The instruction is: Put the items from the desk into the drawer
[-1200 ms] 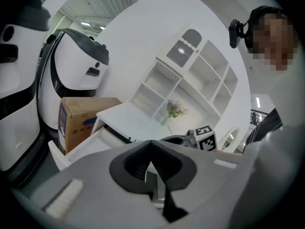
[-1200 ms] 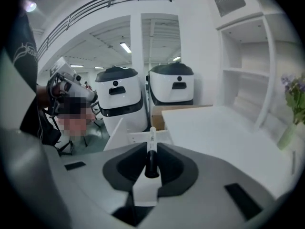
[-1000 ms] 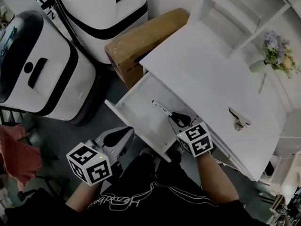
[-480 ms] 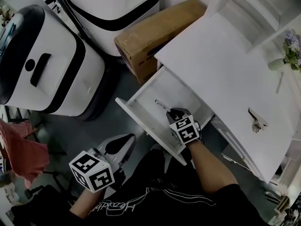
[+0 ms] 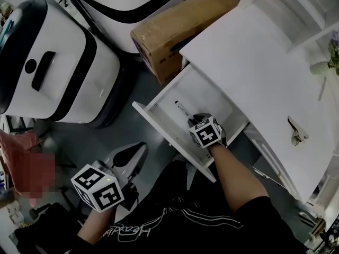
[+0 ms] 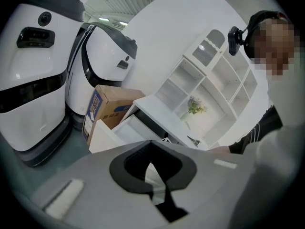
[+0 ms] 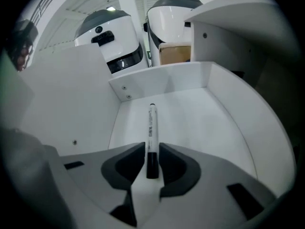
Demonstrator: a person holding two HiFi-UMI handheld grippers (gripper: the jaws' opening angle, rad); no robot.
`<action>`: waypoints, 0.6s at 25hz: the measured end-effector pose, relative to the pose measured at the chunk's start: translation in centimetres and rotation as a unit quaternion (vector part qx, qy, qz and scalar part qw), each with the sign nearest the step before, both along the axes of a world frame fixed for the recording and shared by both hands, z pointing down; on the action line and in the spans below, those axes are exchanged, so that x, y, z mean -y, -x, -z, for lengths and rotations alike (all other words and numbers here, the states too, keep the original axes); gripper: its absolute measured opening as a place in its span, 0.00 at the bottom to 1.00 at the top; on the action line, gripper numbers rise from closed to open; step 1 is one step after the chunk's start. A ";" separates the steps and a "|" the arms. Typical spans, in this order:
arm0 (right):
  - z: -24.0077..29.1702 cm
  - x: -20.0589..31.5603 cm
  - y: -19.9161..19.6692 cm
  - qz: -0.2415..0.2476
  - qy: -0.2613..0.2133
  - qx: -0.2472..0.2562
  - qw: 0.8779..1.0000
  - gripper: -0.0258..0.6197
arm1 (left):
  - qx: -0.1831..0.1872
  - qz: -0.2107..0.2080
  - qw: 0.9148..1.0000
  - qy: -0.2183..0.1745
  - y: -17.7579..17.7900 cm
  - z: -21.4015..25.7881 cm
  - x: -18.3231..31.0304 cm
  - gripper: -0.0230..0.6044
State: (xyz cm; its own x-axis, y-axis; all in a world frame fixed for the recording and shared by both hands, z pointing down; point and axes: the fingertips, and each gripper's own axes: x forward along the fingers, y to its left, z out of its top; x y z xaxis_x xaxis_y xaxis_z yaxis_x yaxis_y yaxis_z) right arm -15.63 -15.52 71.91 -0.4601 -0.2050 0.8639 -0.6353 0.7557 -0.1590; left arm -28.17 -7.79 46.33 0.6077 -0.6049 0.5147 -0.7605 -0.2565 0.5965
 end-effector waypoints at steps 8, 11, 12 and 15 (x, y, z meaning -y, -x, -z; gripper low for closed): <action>6.9 -0.1 -0.7 -0.015 -0.025 0.075 0.997 0.34 | -0.009 -0.009 0.999 -0.031 -0.9 2.3 0.8 0.05; 12.8 -1.2 -0.9 -0.013 -0.052 0.130 0.990 0.39 | -0.021 -0.030 0.998 -0.057 -2.3 4.0 1.4 0.05; 15.0 -1.8 -0.9 -0.008 -0.063 0.146 0.987 0.42 | -0.026 -0.036 0.997 -0.064 -2.9 4.7 1.6 0.05; 22.2 -3.4 -1.0 0.006 -0.105 0.193 0.975 0.49 | -0.038 -0.050 0.994 -0.084 -4.7 7.4 2.2 0.05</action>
